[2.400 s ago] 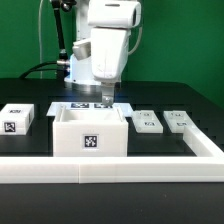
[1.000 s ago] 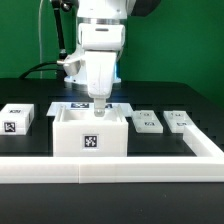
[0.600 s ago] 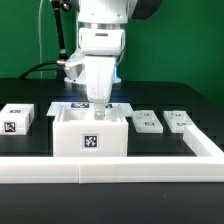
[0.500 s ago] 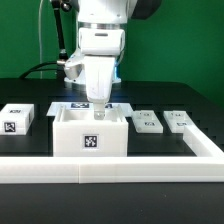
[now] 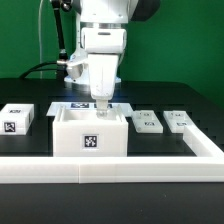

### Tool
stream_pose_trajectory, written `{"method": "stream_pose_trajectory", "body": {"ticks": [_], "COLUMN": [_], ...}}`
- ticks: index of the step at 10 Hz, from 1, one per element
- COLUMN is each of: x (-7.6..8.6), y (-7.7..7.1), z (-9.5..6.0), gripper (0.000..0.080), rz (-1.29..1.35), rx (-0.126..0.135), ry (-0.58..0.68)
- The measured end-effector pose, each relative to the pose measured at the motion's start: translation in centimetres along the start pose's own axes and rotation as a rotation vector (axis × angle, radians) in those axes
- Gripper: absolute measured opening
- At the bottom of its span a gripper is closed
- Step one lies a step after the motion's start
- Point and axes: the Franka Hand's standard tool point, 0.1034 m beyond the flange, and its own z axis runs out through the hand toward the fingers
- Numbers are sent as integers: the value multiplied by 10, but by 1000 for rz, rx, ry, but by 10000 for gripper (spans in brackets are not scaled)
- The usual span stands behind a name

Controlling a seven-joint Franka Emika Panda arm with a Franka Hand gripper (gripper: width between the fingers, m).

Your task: Assemble cabinet

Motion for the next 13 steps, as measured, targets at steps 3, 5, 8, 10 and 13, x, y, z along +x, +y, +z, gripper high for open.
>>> {"method": "stream_pose_trajectory", "body": {"ticks": [3, 5, 8, 10, 13], "x": [0, 1, 1, 1, 1], "y": [-8, -13, -10, -11, -11], "z": [15, 27, 25, 26, 26], "gripper": [798, 798, 677, 523, 137], "rz": [2, 2, 25, 27, 27], "rx": [25, 48, 47, 48, 48], "ry": [3, 5, 4, 4, 4]}}
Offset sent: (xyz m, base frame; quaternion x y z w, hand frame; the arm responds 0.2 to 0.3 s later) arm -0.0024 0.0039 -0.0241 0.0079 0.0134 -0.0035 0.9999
